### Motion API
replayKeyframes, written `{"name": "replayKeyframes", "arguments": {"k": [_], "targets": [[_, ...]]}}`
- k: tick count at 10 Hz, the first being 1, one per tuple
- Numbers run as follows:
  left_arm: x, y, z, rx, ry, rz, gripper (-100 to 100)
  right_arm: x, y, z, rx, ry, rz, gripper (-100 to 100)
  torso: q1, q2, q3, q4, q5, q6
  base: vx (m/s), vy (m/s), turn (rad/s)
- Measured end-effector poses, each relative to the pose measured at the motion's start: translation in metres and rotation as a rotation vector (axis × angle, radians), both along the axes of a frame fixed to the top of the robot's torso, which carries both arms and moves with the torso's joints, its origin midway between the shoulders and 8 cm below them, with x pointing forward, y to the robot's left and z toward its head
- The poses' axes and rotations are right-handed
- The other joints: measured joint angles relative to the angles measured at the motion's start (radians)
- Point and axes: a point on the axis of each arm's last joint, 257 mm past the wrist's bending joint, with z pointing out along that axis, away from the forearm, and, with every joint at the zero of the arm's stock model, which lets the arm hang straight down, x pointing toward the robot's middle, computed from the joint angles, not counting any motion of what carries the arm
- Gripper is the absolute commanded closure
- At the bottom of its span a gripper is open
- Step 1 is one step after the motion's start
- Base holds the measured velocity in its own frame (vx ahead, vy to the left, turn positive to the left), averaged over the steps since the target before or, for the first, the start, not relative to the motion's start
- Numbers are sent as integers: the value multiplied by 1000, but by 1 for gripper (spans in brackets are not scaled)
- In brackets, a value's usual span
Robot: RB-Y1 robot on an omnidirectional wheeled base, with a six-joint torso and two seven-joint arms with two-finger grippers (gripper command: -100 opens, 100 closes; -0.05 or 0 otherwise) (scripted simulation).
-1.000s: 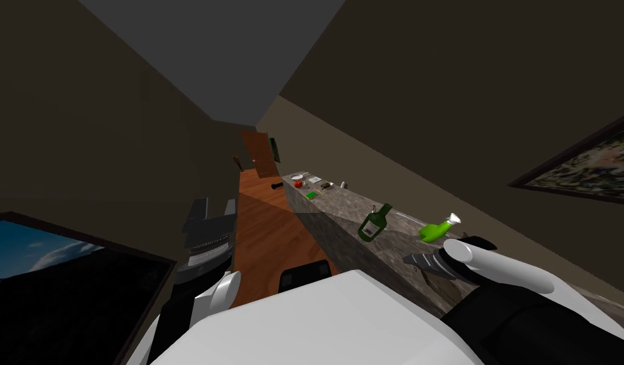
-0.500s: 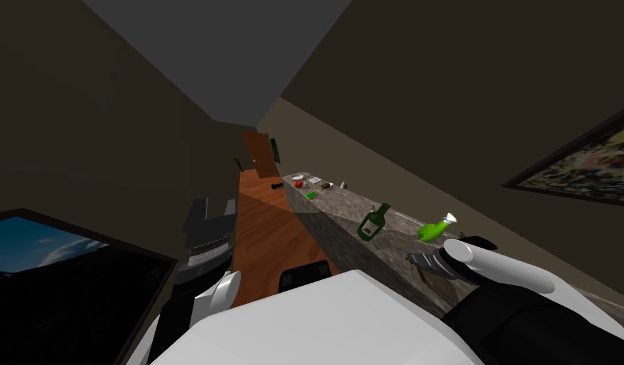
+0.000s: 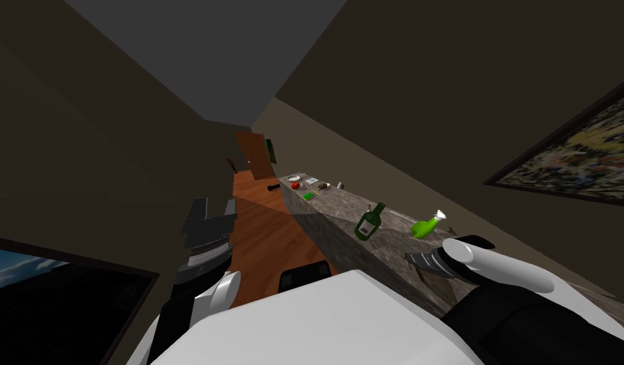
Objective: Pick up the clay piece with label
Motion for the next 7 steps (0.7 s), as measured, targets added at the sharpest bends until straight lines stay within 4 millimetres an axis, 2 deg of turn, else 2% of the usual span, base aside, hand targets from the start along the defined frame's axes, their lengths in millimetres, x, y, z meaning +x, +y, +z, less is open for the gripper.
{"name": "replayKeyframes", "arguments": {"k": [6, 7], "targets": [[0, 0, 0, 0, 0, 0, 0, 8, 26, 16, 0, -1, 73, 100, 0, 1, 1, 0, 0, 0, 49, -24, -99], [0, 0, 0, 0, 0, 0, 0, 8, 26, 16, 1, 0, 74, 0, 1, 2, 1, 1, 0, -1, 0, 0, 0]]}}
